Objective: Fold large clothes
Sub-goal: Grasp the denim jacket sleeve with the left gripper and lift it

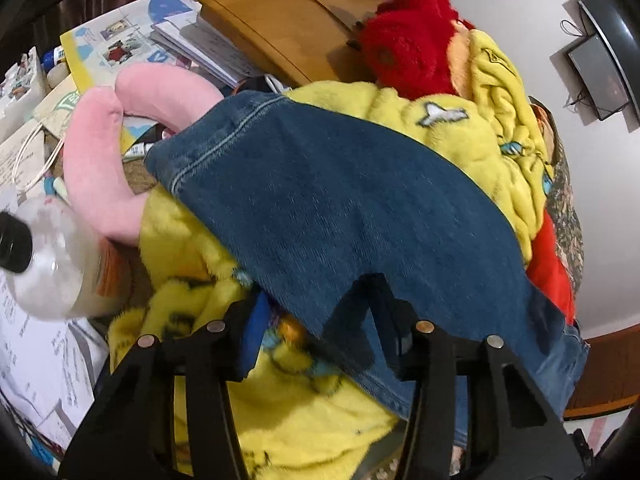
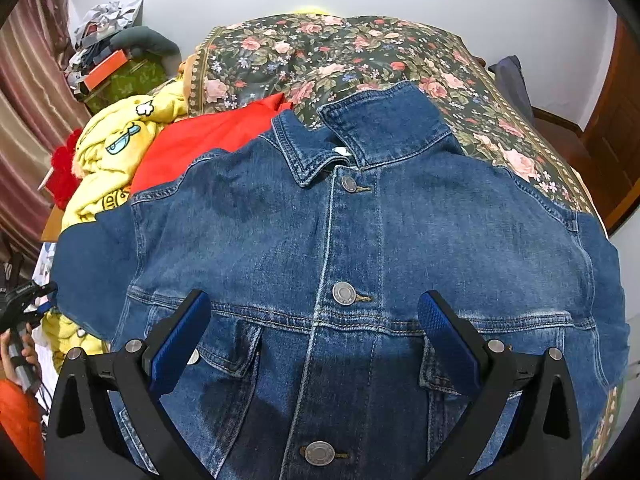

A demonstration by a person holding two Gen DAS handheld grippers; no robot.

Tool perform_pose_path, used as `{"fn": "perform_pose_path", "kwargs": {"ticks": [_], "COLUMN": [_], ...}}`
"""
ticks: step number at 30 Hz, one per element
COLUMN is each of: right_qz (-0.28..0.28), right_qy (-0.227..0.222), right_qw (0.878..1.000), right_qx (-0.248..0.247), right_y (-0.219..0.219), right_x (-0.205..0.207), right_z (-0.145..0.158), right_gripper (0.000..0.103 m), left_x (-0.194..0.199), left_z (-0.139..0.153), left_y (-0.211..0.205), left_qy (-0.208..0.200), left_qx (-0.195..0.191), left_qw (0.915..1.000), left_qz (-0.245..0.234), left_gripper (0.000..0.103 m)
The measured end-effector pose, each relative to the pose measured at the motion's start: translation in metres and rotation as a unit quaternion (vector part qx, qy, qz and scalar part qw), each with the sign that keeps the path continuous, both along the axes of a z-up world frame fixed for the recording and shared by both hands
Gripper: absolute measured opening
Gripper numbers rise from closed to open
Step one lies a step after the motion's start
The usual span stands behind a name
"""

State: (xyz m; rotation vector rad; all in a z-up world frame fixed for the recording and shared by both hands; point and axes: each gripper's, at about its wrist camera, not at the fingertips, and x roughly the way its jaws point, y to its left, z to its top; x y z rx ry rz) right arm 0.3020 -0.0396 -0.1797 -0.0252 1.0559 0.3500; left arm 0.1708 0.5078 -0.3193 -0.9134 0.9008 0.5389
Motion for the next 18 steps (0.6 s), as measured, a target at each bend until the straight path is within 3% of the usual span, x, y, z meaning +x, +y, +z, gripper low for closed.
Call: {"fn": "perform_pose_path", "kwargs": {"ticks": [3, 5, 10, 13, 18], "right_qz": [0.003, 0.007, 0.022, 0.034, 0.06], "right_qy": [-0.007, -0.015, -0.045, -0.065, -0.113], "right_qw": [1.0, 1.0, 0.998, 0.997, 0.989], "right_qx": [-0.005, -0.008, -0.023, -0.035, -0.072], "right_y": [0.002, 0.004, 0.006, 0.007, 0.011], "right_x": [-0.004, -0.007, -0.017, -0.022, -0.033], "right_z": [0.002, 0.007, 0.02, 0.028, 0.041], "right_gripper": [0.103, 0.103, 0.103, 0.103, 0.103], "left_x": [0.003, 0.005, 0.019, 0.027, 0.042], "left_z": [0.0, 0.009, 0.05, 0.088, 0.159], "left_y": [0.001, -0.005, -0.034, -0.056, -0.098], "left_qy": [0.017, 0.031, 0.074, 0.057, -0.027], "left_qx": [0.019, 0.051, 0.155, 0.218, 0.258], "left_qw": [0.9996, 0.9982, 0.9849, 0.9735, 0.9625], "left_qz": [0.01, 0.007, -0.02, -0.04, -0.078], "left_gripper": [0.027, 0.015, 0.006, 0.005, 0.004]}}
